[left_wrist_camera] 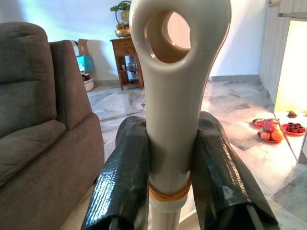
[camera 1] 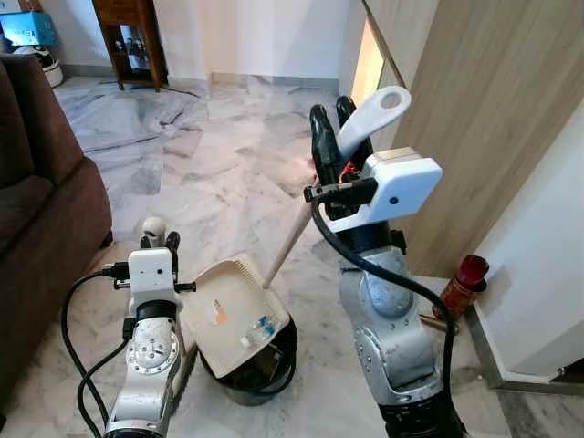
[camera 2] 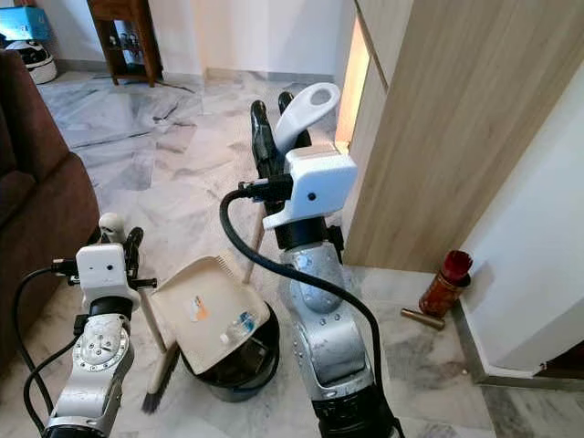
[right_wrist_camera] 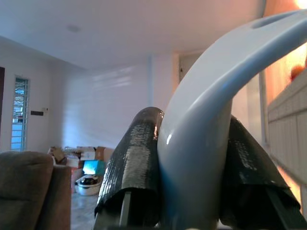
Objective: Sweep floor
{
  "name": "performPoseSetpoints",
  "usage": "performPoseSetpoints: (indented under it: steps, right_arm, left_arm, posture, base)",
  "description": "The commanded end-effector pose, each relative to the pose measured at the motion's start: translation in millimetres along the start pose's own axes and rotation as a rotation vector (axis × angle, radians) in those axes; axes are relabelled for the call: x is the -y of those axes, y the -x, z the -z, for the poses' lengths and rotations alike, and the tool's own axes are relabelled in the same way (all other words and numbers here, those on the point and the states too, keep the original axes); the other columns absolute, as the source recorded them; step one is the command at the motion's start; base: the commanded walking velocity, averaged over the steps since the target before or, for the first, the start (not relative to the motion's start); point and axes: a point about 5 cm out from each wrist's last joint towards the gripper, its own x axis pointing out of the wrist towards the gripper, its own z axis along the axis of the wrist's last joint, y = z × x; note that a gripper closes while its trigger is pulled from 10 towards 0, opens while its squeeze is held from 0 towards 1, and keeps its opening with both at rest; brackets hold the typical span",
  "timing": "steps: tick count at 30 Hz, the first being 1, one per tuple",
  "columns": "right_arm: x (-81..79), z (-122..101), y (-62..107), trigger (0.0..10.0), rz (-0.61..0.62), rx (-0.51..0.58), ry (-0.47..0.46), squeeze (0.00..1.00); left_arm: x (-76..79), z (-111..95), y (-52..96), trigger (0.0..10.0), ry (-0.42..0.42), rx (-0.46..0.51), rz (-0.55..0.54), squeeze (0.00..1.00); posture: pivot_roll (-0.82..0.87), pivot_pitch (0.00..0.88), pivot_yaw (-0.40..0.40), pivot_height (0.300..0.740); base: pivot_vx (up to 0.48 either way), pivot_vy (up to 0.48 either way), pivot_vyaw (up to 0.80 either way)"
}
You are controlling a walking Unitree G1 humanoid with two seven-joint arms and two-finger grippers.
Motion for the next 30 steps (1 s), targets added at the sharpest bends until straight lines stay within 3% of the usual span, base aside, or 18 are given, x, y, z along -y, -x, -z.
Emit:
performPoseSetpoints:
  steps: [1,13,18,30]
  right_arm:
    - [-15.2,-15.0,-0.2,10.0,-0.055,0.104,0.019,0.00]
    - [-36.0,-14.9,7.4,10.0,-0.145,0.131,0.012,0.00]
    - [-48.9,-15.4,11.6,10.0,-0.218,0.173,0.071,0.00]
    - [-55.6,-17.6,11.8,10.0,-0.257,0.210,0.102,0.00]
  left_arm:
    - [0.8,-10.4,-2.4,10.0,-0.002,0.054,-0.003,0.00]
    - [-0.1,-10.2,-2.2,10.0,-0.002,0.054,-0.005,0.00]
    - [0.6,-10.2,-2.0,10.0,-0.001,0.054,-0.003,0.00]
    - [-1.1,-9.6,-0.6,10.0,-0.002,0.053,-0.014,0.00]
  posture:
    - [0.09,0.000,-0.031,0.740]
    - [0.10,0.000,-0.036,0.740]
    - [0.10,0.000,-0.039,0.740]
    - [0.11,0.000,-0.049,0.740]
  base:
    - [0.000,0.000,0.00]
    - [0.000,0.000,0.00]
    - [0.000,0.000,0.00]
    - [0.000,0.000,0.00]
